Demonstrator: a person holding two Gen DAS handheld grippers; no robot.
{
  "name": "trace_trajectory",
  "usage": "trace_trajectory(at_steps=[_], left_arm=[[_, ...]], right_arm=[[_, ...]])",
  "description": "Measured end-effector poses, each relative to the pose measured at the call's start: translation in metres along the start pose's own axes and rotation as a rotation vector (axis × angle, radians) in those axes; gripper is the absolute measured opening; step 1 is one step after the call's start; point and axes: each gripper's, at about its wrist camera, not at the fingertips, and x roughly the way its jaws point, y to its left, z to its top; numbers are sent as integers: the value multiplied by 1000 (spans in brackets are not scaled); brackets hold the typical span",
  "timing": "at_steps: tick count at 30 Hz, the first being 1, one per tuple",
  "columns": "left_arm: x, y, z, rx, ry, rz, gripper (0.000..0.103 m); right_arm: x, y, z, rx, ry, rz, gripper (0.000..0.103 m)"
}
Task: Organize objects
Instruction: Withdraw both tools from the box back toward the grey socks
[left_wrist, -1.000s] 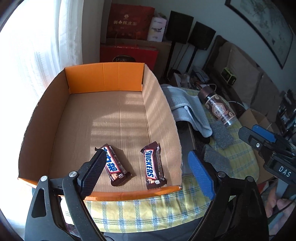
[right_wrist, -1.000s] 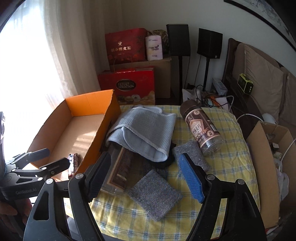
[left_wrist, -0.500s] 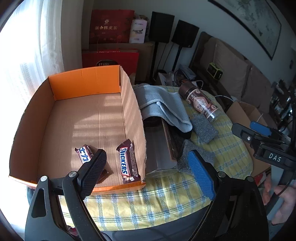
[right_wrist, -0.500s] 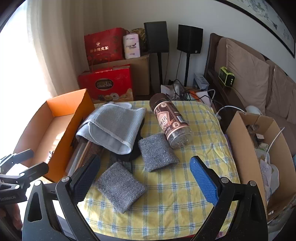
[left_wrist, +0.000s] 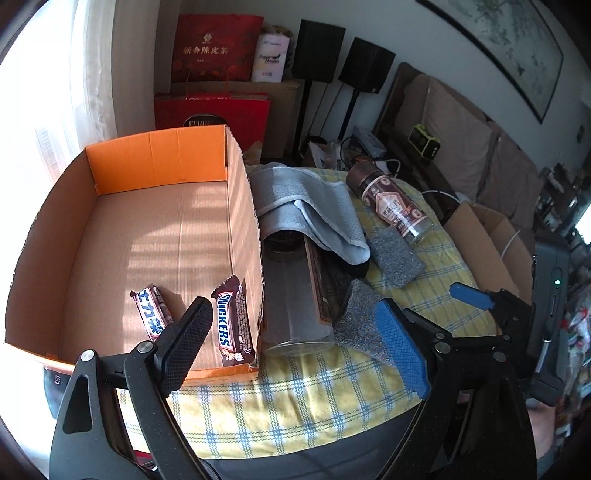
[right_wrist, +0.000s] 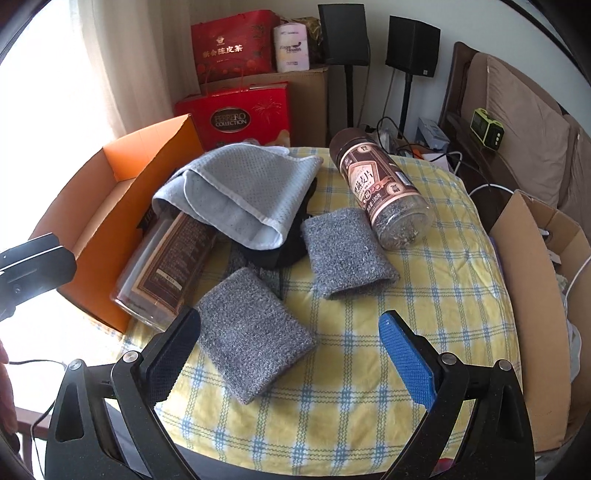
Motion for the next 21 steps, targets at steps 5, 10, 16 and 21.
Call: trace_trajectory(at_steps=[5, 10, 16, 21], left_arm=[[0, 6, -3, -41, -10, -5, 103], [-5, 5, -2, -26, -27, 20, 103], [-5, 1, -1, 3, -22, 48, 103], [-1, 4, -2, -9, -5, 35, 103]], right_arm=[[6, 6, -8, -49, 6, -19, 103], [16, 16, -12, -121, 26, -17, 103], [35, 23, -12, -154, 53, 24, 103], [49, 26, -14, -174, 84, 42, 103]])
